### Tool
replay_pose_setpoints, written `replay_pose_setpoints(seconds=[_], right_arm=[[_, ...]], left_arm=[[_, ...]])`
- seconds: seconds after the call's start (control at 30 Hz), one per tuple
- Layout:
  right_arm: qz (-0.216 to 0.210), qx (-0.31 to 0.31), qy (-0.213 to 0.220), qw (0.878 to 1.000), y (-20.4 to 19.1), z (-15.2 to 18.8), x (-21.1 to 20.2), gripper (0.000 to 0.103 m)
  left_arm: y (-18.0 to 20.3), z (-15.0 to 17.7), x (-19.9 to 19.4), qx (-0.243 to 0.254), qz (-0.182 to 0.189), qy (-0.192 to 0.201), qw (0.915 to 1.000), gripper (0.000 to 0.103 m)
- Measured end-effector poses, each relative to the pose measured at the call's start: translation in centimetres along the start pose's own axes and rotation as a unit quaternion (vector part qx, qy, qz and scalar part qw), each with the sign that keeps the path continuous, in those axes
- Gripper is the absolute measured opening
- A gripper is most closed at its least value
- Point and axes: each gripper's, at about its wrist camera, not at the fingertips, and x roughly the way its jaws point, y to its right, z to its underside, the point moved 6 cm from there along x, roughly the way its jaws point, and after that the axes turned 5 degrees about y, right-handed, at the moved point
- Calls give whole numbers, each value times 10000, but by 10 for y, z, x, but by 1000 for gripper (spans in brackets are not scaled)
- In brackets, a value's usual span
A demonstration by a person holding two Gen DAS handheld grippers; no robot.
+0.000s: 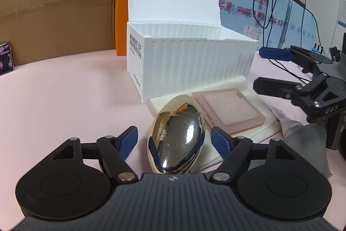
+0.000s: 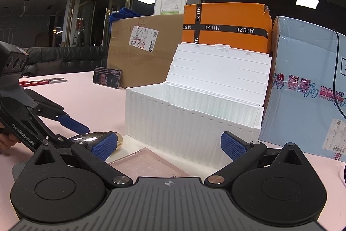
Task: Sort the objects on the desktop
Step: 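Reach the left tool down to the gold egg and close on it, then lift the gold egg with the left tool and carry it over the box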
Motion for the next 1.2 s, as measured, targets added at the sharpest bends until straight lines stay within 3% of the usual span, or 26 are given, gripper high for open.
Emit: replay_pose_setpoints(seconds=[0.07, 0.2, 0.3, 0.77, 1.2], right_arm=[[0, 13, 3, 10000, 0, 0, 0, 103], [0, 44, -3, 10000, 1, 1, -1, 103], [13, 66, 3, 10000, 2, 0, -1, 103], [100, 190, 20, 9998, 8, 0, -1, 103], [437, 429, 204, 9979, 23, -15, -6, 103]], left_arm=[[-2, 2, 4, -70, 18, -103, 9999, 63], [-1, 3, 6, -28, -15, -119, 9999, 62], [0, 3, 7, -37, 67, -123, 9999, 54], [-4, -5, -3, -307, 172, 114, 9993, 53], [8, -29, -16, -23, 213, 652, 9976, 54]])
